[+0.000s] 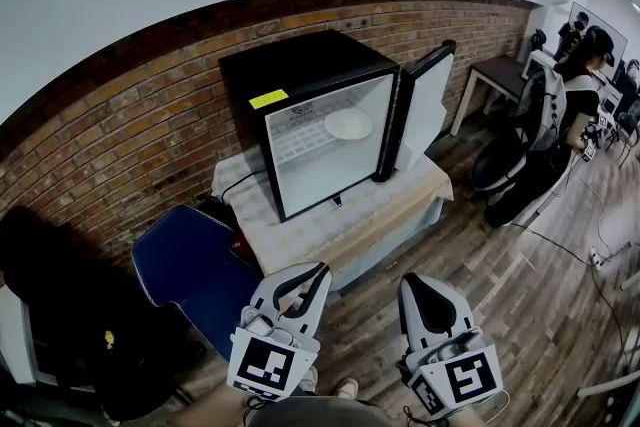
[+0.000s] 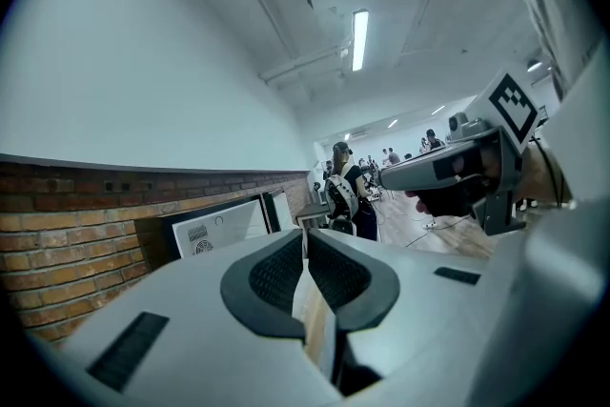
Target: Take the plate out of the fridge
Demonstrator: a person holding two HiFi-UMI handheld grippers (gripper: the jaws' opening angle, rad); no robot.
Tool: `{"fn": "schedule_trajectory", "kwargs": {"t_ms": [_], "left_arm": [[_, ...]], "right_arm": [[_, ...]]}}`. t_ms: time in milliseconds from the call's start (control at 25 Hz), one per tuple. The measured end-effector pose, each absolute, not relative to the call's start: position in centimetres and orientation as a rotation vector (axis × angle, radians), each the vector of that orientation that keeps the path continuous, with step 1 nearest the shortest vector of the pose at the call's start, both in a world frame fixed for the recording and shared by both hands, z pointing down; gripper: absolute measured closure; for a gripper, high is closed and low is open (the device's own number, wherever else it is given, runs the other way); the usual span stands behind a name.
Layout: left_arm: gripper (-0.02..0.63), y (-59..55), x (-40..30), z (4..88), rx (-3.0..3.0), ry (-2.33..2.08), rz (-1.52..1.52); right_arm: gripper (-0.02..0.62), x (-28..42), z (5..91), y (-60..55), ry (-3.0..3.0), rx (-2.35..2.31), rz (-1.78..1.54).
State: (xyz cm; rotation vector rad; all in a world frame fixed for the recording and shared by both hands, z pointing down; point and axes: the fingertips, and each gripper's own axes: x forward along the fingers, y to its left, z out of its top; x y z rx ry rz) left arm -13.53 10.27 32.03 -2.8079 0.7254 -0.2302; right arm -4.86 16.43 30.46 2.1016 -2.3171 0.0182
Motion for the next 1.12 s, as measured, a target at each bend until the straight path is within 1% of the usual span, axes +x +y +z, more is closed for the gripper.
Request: {"fn": "schedule_trajectory", "kwargs": {"t_ms": [240, 480, 1120], "left_arm": [[0.577, 10.7, -12.2, 32.7, -2.958, 0.774, -0.205], [0.577, 11.1, -11.1, 32.6, -2.823, 0.804, -0.231], [0.577, 9.7, -8.1, 34.0, -2.858, 0.801, -0.253]], "right_arm": [[0.563, -3.2, 31.3, 17.0, -2.348, 2.072, 0.03], [0.563, -1.6, 31.7, 18.0, -2.363, 2.061, 0.031], [0.563, 1.6, 32.9, 15.9, -2.359, 2.055, 0.062]]}}
